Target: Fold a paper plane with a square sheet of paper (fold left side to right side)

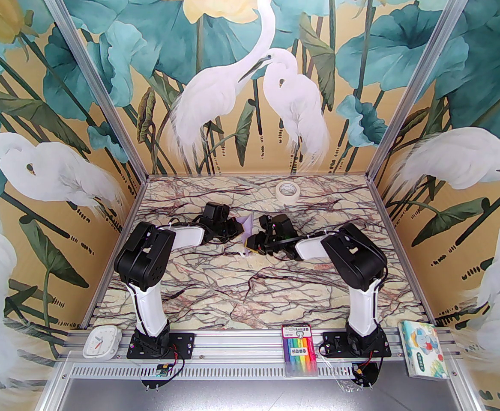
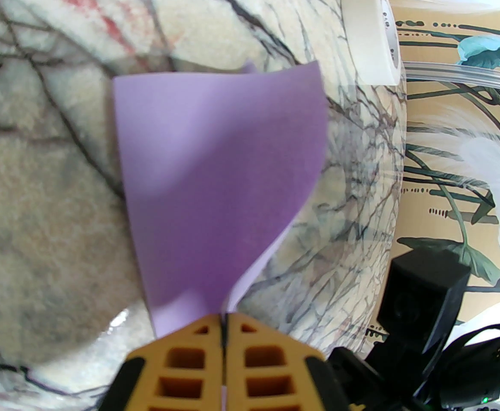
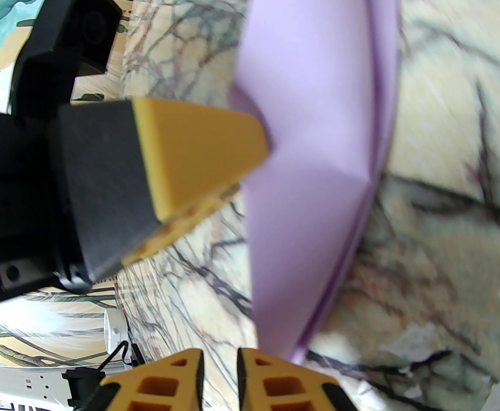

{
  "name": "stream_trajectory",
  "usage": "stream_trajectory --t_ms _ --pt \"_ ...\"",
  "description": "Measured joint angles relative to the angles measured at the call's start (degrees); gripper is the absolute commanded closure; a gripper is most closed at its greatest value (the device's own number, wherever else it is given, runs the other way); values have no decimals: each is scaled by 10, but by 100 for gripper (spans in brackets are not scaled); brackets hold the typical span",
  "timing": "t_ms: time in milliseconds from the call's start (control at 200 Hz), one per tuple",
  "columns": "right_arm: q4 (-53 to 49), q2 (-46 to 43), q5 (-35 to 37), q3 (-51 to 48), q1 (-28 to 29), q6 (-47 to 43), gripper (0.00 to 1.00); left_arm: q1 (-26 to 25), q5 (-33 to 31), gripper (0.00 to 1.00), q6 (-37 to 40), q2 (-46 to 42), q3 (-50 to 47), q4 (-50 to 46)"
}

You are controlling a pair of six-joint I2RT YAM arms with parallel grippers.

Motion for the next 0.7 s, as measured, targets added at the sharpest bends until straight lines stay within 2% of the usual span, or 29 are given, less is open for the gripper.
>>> stream_trajectory --t_ms 700 --pt "34 23 -18 -8 0 19 77 0 1 95 0 11 5 0"
